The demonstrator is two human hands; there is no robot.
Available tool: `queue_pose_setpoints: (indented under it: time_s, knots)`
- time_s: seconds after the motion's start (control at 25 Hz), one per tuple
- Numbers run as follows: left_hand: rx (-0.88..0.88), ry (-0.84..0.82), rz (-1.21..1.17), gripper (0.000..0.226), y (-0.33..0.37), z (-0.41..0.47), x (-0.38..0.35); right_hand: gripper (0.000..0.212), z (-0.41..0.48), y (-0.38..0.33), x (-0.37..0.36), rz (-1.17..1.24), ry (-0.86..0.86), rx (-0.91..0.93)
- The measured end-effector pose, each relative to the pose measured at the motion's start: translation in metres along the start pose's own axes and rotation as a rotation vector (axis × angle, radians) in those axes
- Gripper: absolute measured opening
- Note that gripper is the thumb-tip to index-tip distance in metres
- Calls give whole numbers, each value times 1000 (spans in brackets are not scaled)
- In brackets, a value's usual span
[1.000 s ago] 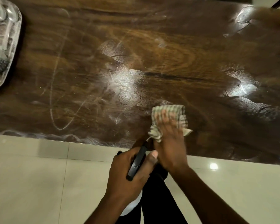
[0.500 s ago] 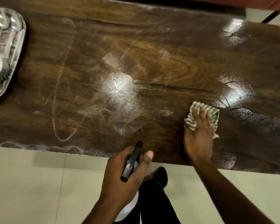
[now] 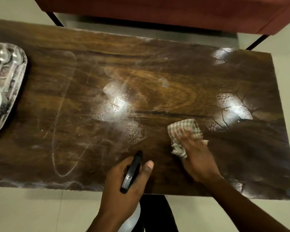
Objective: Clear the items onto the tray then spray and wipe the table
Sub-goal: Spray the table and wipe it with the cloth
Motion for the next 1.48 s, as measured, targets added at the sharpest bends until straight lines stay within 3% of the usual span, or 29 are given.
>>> queue_pose_setpoints:
  time_s: [0.16, 0.24, 0.32, 0.44, 0.48, 0.56, 0.6, 0.72, 0.8, 0.88, 0.92, 1.0, 1.12, 1.2, 1.24, 1.32, 1.36, 1.48]
  knots:
    - [19, 93, 18, 52, 9, 29, 4, 73, 29, 13, 8, 197, 497, -502]
    - [-16, 108, -17, 51, 19, 42, 6, 75, 39, -27, -21, 199, 478, -532]
    - [-73, 106, -46, 44, 35, 53, 3, 73, 39, -74, -52, 157, 226, -305]
    - [-109, 95, -53, 28, 57, 69, 0, 52, 34, -102, -81, 254, -214, 139]
    - [-134, 89, -15, 28, 60, 75, 1, 50, 39, -93, -77, 193, -281, 313]
    - [-159, 114, 52, 38, 65, 86, 4, 55, 63, -56, -46, -66, -241, 562]
    - [-164, 124, 83, 45, 65, 90, 6, 60, 77, -34, -25, -135, -199, 520]
    - [-120, 104, 67, 56, 71, 100, 5, 81, 120, 34, 45, -80, 53, 65]
    - [-109, 77, 20, 52, 76, 105, 3, 76, 143, 46, 64, 71, 230, -216]
    - [-102, 54, -22, 43, 80, 114, 1, 74, 160, 23, 58, 144, 323, -373]
    - [-100, 57, -24, 42, 82, 119, 1, 80, 164, 4, 43, 110, 292, -329]
    - [-100, 82, -4, 43, 89, 130, 1, 90, 162, -41, 12, 49, 58, -58]
    - [-87, 109, 13, 37, 104, 145, 4, 63, 158, -69, -4, 79, -351, 398]
    - [-83, 114, 44, 44, 109, 155, 6, 55, 176, -59, 18, -125, -364, 690]
    - [-80, 105, 77, 52, 110, 160, 8, 61, 192, -43, 28, -198, -378, 689]
    - [-51, 95, 70, 62, 113, 166, 14, 75, 229, 5, 56, -196, -316, 495]
    - [-32, 89, 39, 61, 115, 169, 16, 75, 247, 26, 76, -140, -250, 306]
    - [-39, 70, 17, 50, 121, 177, 20, 75, 284, 59, 115, 42, 172, -125]
Point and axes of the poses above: each hand's wrist, its own z-axis towards the middle knuckle, its own x-axis out of the back of the hand, y = z × x, the point moved 3 cm from there along z, towards the middle knuckle, and after that the axes turned 13 degrees about z, right-handed, at the moved point
